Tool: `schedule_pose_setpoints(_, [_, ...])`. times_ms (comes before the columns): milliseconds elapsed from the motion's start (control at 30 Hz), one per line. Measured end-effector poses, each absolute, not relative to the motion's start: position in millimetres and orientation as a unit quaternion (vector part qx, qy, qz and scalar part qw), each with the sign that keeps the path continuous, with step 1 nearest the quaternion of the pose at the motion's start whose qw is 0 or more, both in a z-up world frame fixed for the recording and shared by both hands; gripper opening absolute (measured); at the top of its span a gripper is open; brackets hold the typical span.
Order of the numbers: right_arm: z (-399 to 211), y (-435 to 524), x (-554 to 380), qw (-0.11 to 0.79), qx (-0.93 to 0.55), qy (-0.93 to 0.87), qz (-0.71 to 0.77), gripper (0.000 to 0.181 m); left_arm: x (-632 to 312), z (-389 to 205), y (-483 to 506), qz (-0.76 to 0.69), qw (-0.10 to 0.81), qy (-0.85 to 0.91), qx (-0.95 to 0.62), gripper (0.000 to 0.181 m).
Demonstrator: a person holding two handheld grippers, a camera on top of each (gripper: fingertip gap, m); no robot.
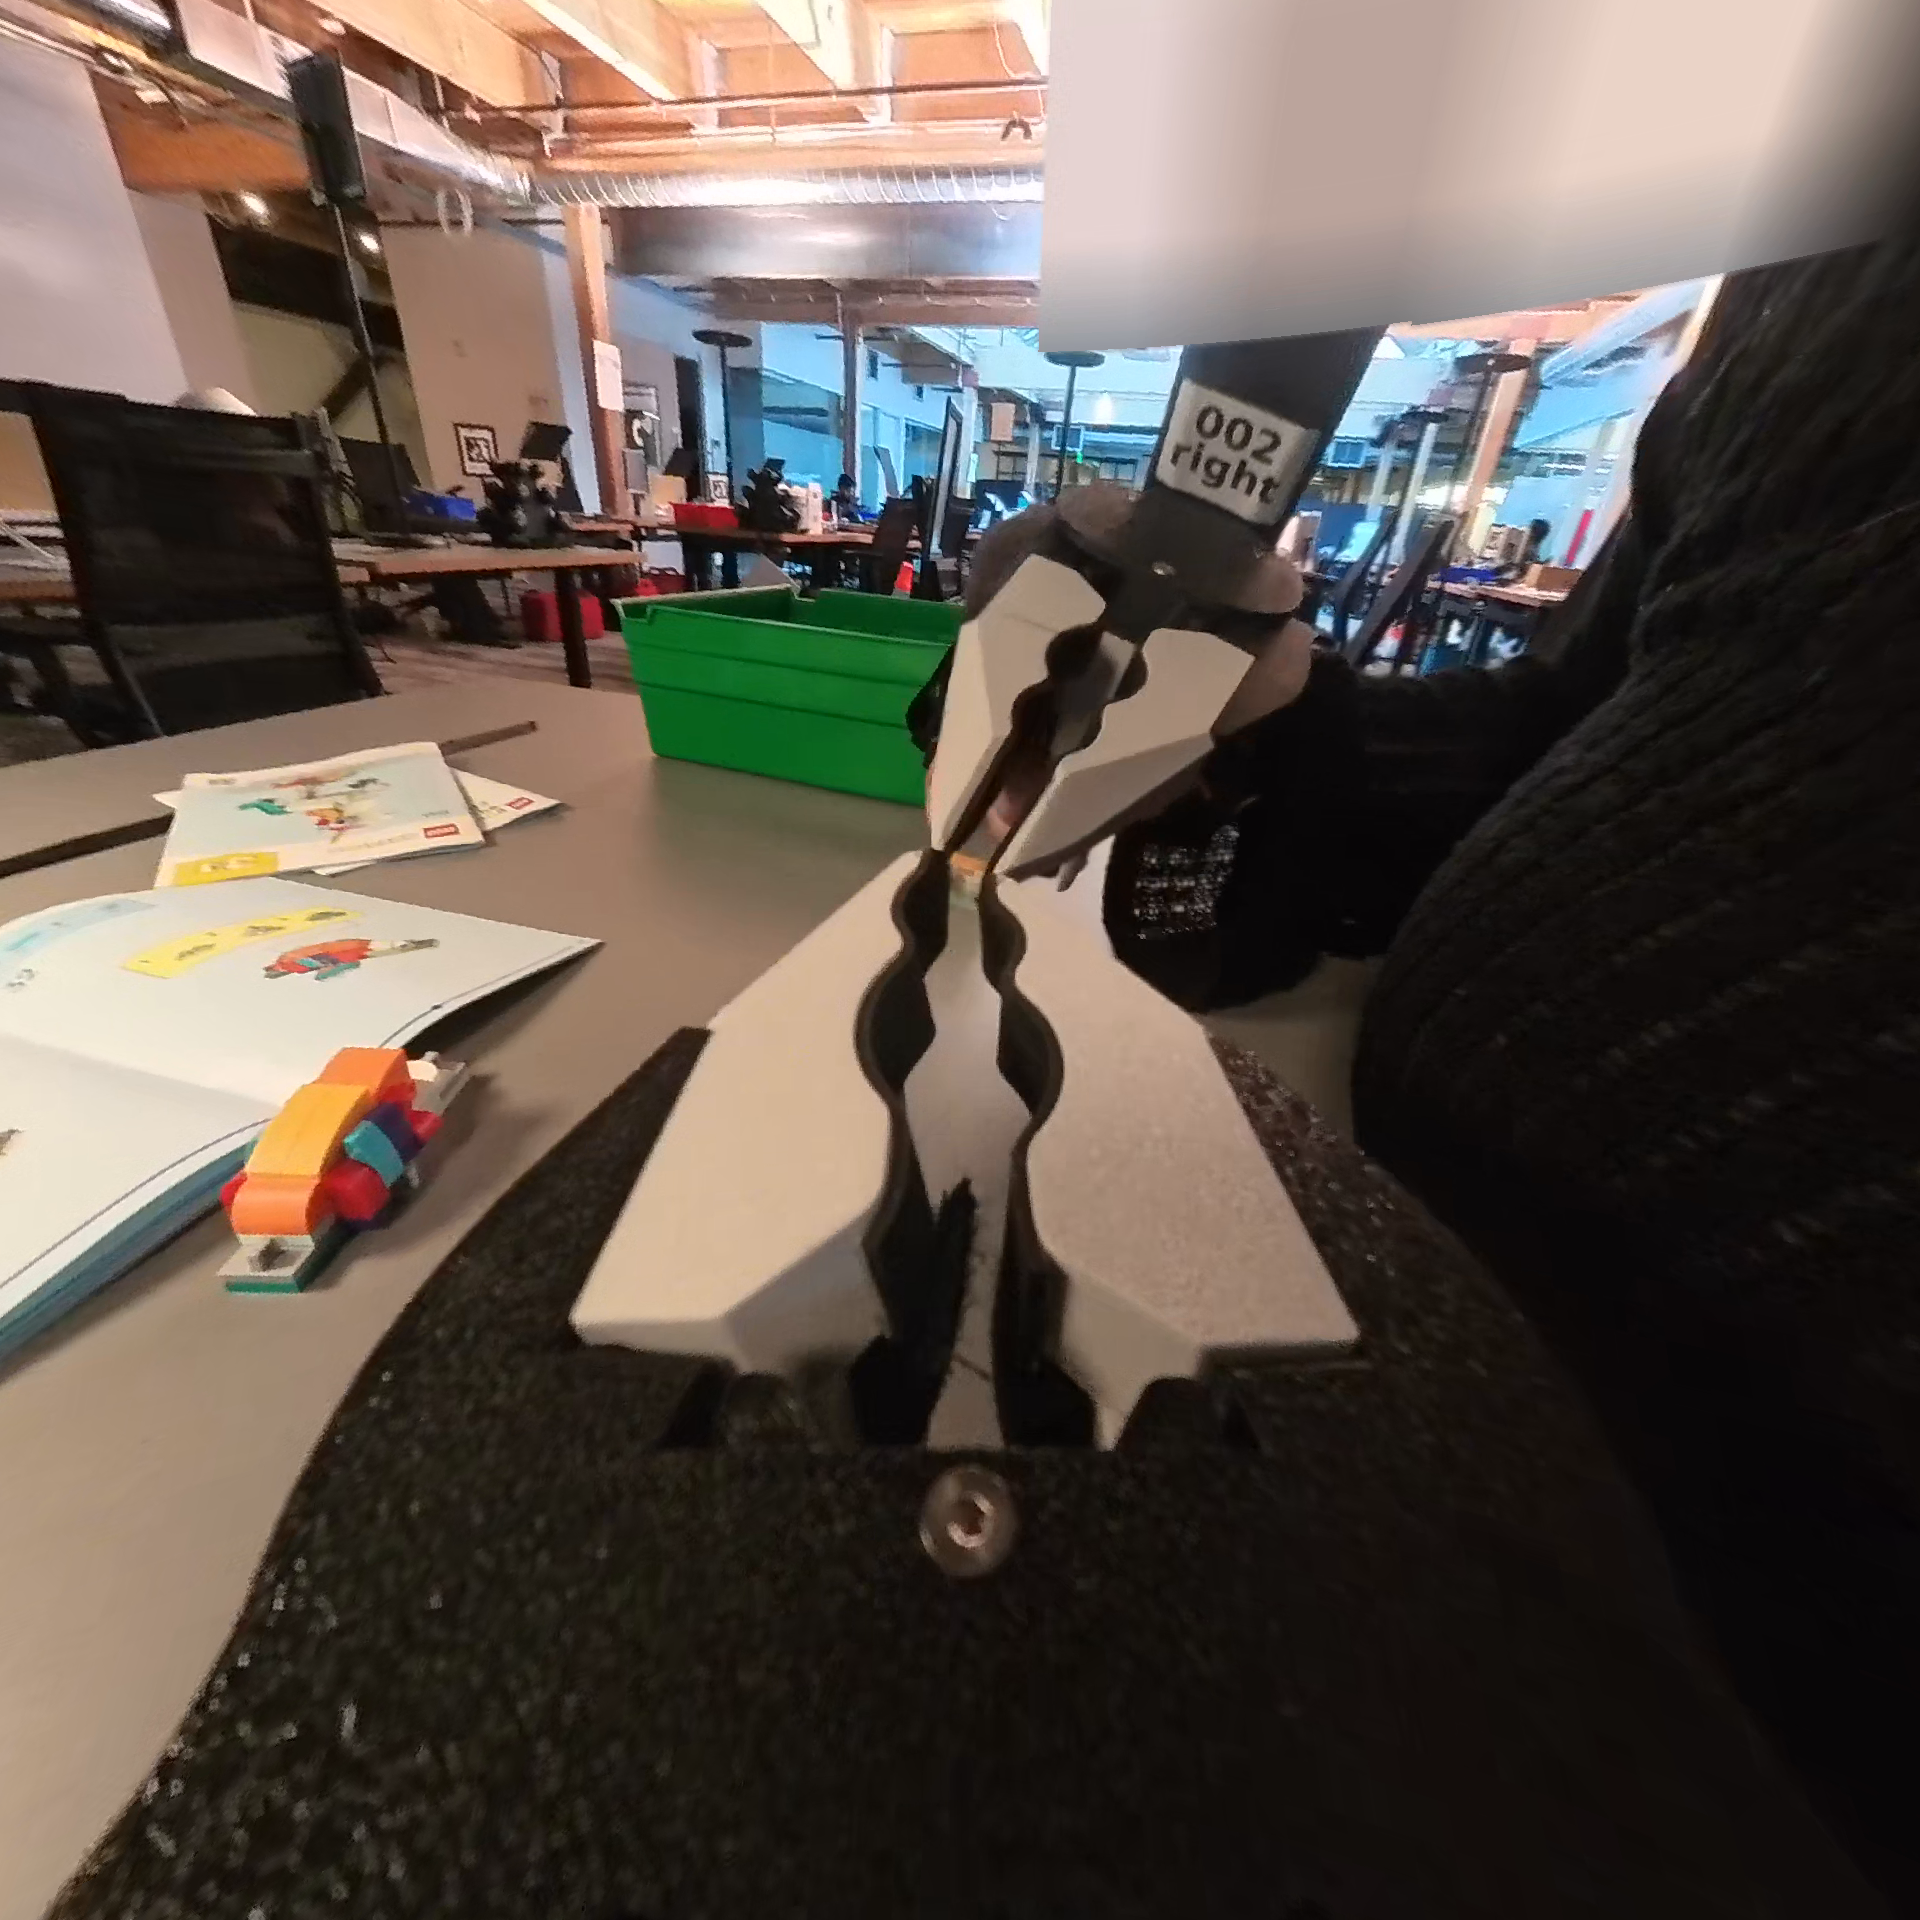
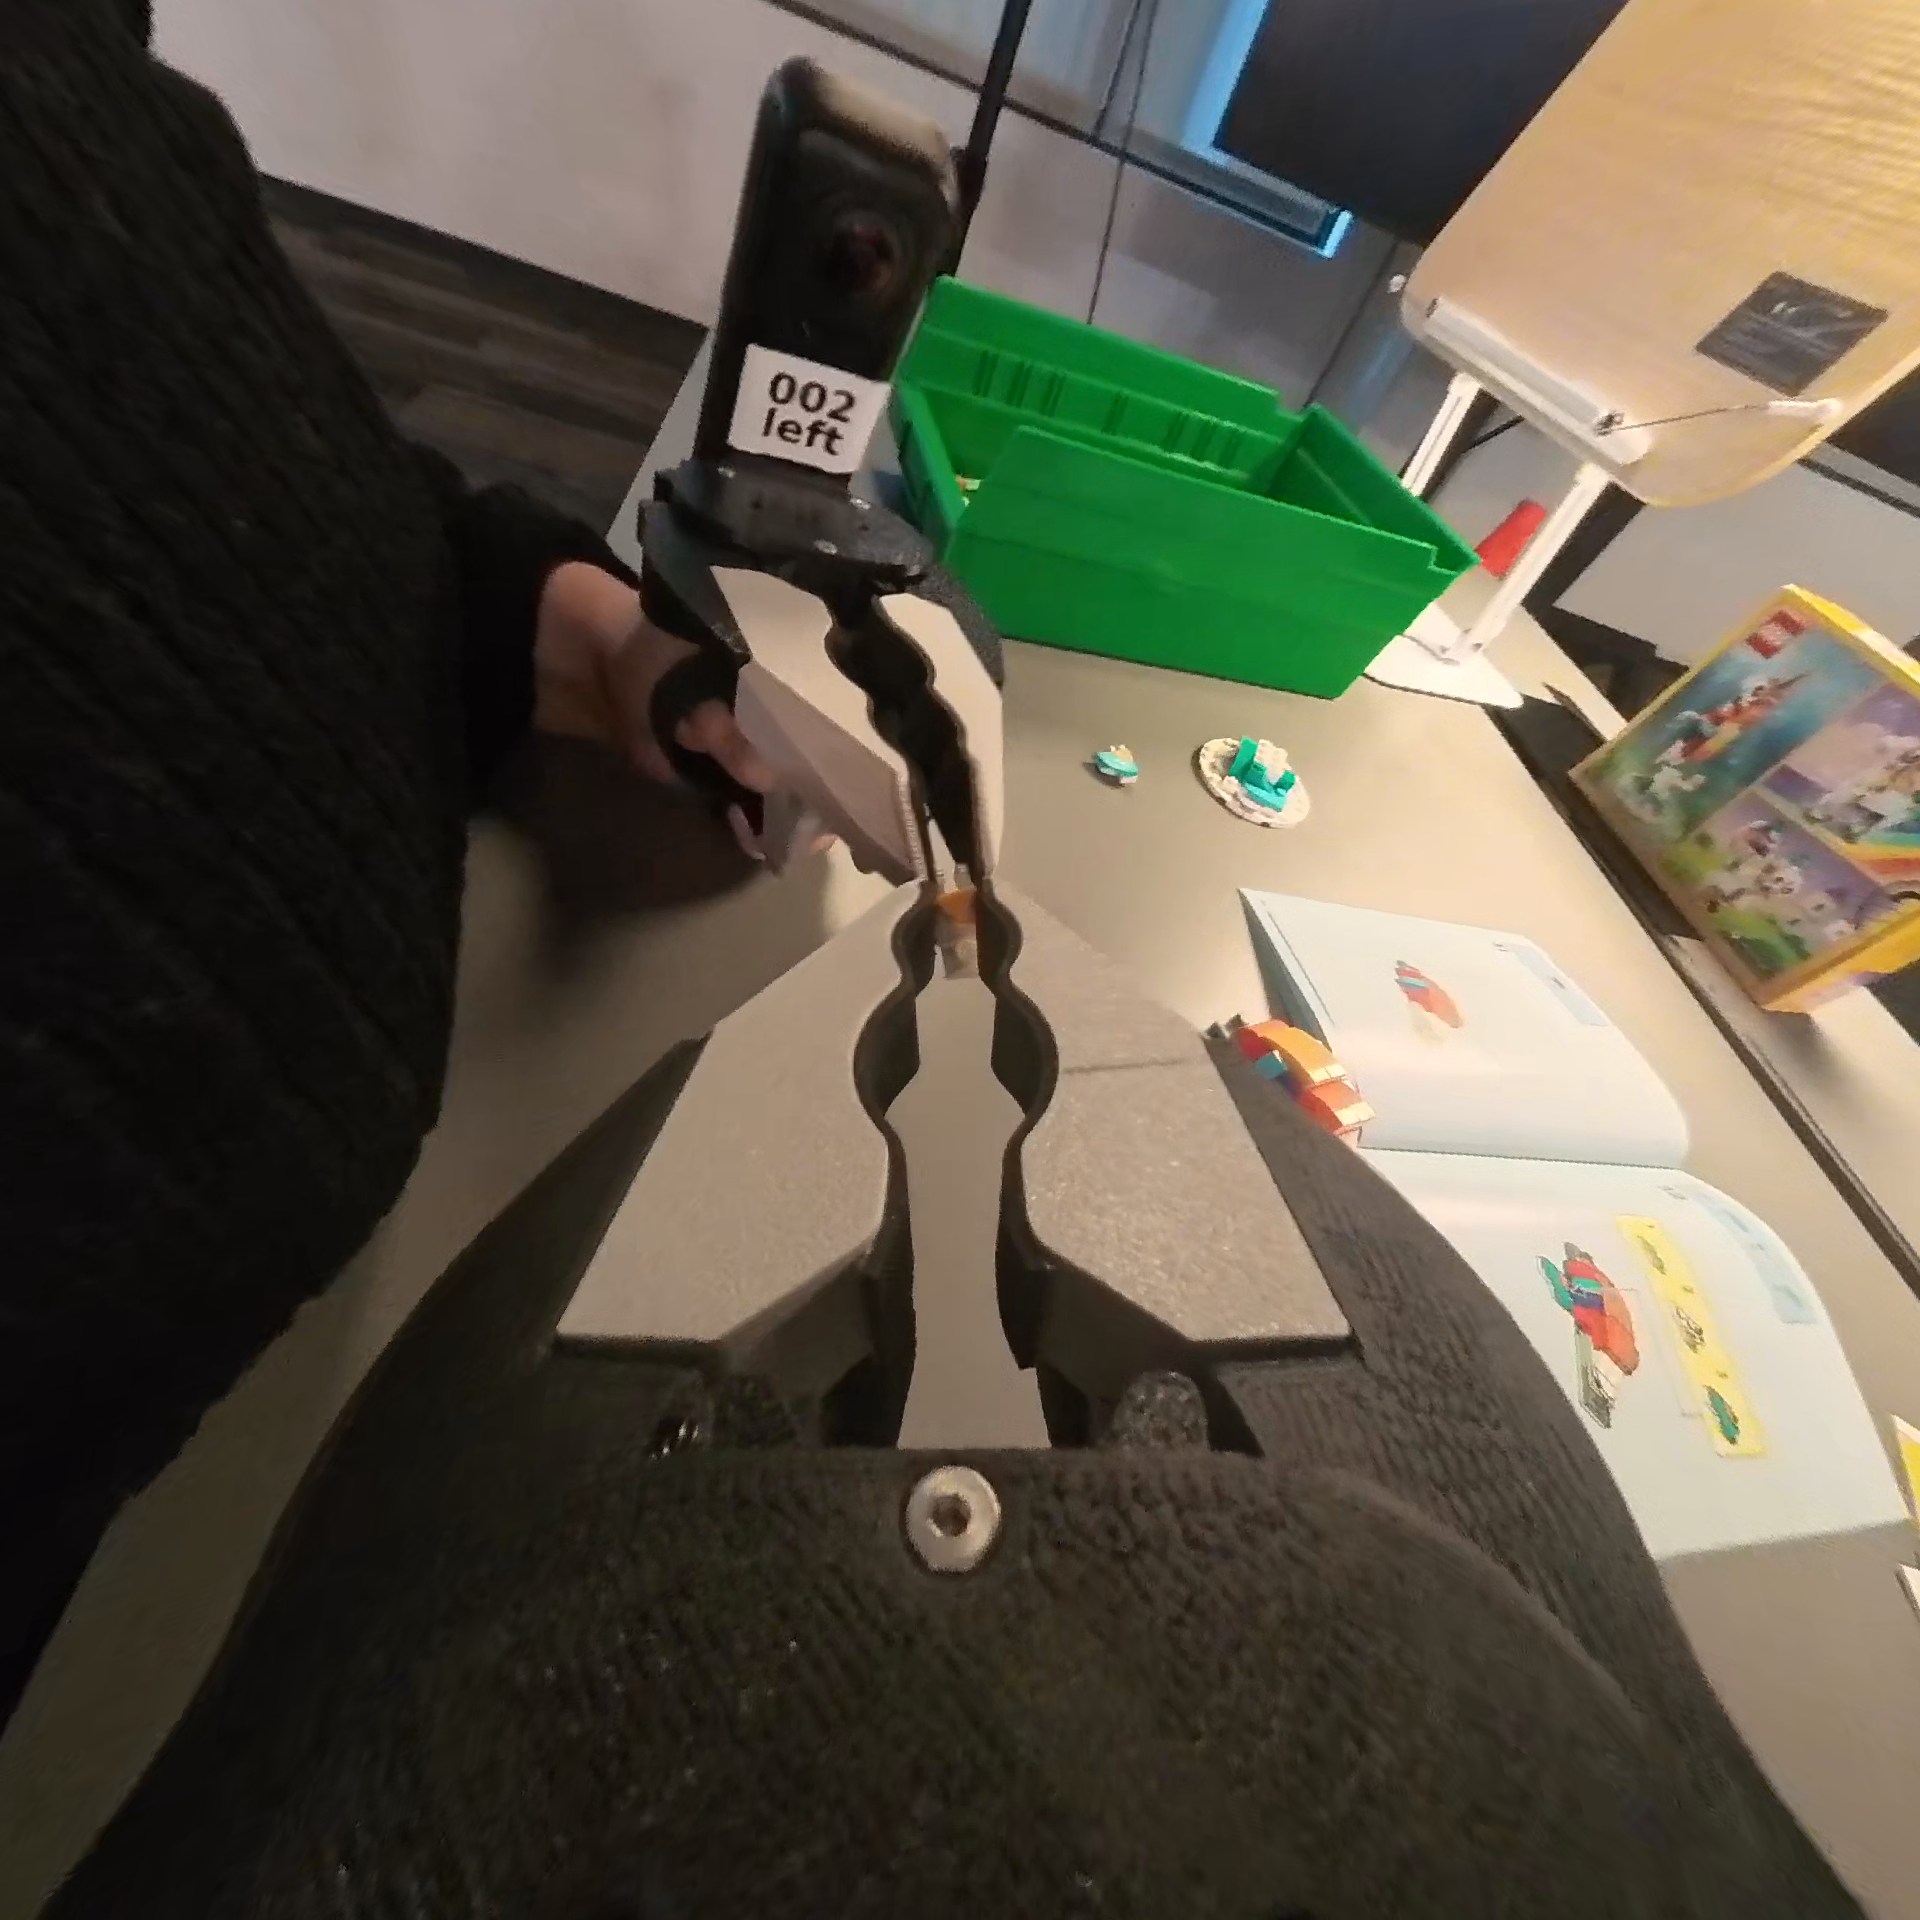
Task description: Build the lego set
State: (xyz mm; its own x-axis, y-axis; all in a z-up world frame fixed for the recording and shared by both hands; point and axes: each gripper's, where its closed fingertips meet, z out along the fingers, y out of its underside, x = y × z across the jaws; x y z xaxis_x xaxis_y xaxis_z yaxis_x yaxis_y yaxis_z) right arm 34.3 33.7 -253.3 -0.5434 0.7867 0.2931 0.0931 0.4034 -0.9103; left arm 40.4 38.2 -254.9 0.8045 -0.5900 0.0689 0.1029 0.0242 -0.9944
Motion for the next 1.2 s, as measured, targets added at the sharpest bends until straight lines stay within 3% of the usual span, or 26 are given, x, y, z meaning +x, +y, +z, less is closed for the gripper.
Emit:
schedule_pose_setpoints(333, [-246.7, 35.1, 28.4, 0.396, -0.323, -0.715, 0.478, 0.006, 34.9, -249.1, 38.0, -0.242, 0.707, 0.179, -0.64, 0.004])
schedule_pose_setpoints(500, [-239.6, 27.6, 39.3, 0.325, -0.313, -0.713, 0.537, 0.012, 40.7, -245.5, 31.7, -0.311, 0.691, 0.184, -0.626, 0.004])
schedule_pose_setpoints(1200, [-245.7, 22.8, 40.6, 0.33, -0.276, -0.758, 0.491, 0.008, 47.9, -246.0, 29.3, -0.356, 0.672, 0.196, -0.619, 0.004])
